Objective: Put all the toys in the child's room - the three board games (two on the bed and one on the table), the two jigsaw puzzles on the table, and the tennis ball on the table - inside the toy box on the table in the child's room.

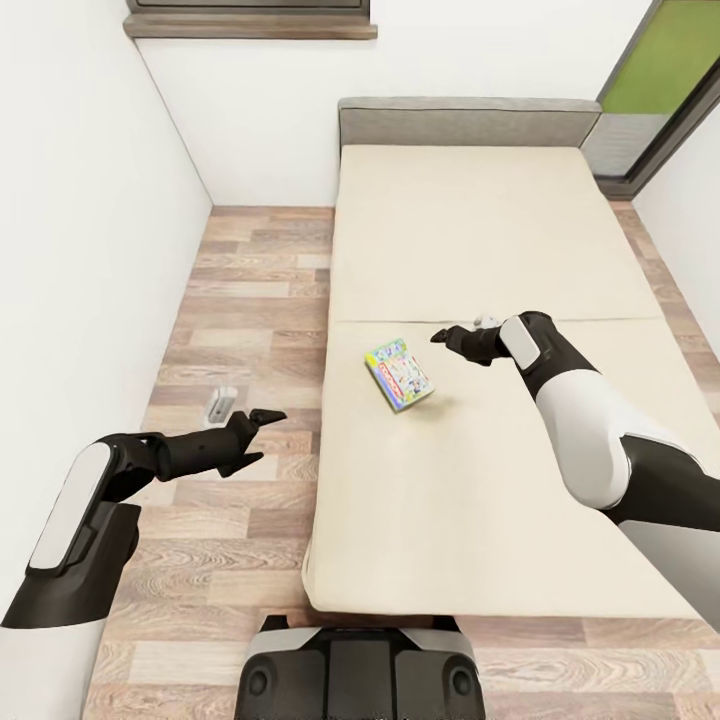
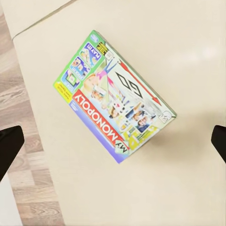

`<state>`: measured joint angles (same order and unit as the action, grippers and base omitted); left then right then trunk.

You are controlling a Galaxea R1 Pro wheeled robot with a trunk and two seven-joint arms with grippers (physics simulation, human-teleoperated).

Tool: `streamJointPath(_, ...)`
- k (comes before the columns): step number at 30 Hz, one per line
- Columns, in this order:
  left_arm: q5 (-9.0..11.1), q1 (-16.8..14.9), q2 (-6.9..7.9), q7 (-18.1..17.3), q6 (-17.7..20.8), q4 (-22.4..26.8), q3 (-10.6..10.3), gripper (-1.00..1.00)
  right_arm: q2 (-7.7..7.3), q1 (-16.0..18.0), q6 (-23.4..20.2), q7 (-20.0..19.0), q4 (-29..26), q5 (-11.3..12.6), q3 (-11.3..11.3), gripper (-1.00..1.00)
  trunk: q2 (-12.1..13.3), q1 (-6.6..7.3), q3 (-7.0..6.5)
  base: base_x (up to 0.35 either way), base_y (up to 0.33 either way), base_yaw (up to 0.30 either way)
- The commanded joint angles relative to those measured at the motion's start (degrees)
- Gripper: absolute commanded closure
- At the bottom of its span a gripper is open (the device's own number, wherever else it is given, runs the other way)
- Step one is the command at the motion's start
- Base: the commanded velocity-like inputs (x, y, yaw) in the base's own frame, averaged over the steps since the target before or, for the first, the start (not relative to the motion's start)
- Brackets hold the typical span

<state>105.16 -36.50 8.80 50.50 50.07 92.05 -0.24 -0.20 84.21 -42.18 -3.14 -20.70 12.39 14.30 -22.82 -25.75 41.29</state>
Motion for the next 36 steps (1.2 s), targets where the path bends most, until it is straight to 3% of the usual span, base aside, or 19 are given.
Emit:
streamJointPath(1,0.7,-0.1,0.02,0.6,0.0,0.1,0.0,-1.0,0.03,0.1,-0.3,-0.3,0.0,-0.3,0.4,-1.0,-0.1,-0.03,0.17,0.0,0.0,0.0)
streamJointPath(7,1.0,-0.1,0.0,0.7,0.0,0.1,-0.1,-1.0,0.0,0.8,-0.3,-0.2,0.0,-0.4,0.4,-1.0,-0.1,-0.03,0.73,0.0,0.0,0.0)
streamJointPath(17,1.3,-0.2,-0.02,0.8,0.0,0.1,-0.1,-1.0,-0.13,5.6,-0.3,0.5,0.0,-0.7,0.3,-1.0,-0.1,-0.03,1.67,0.0,0.0,0.0)
streamJointPath(27,1.4,-0.2,0.05,0.8,0.1,0.1,0.0,-1.0,0.0,6.5,-0.4,0.5,0.1,-0.7,0.2,-1.0,-0.1,-0.03,2.6,0.0,0.0,0.0)
streamJointPath(36,3.8,-0.3,0.34,0.8,0.2,0.1,0.2,-1.0,0.08,6.4,-0.4,0.5,0.3,-0.7,0.1,-1.0,-0.1,-0.03,3.44,0.0,0.0,0.0)
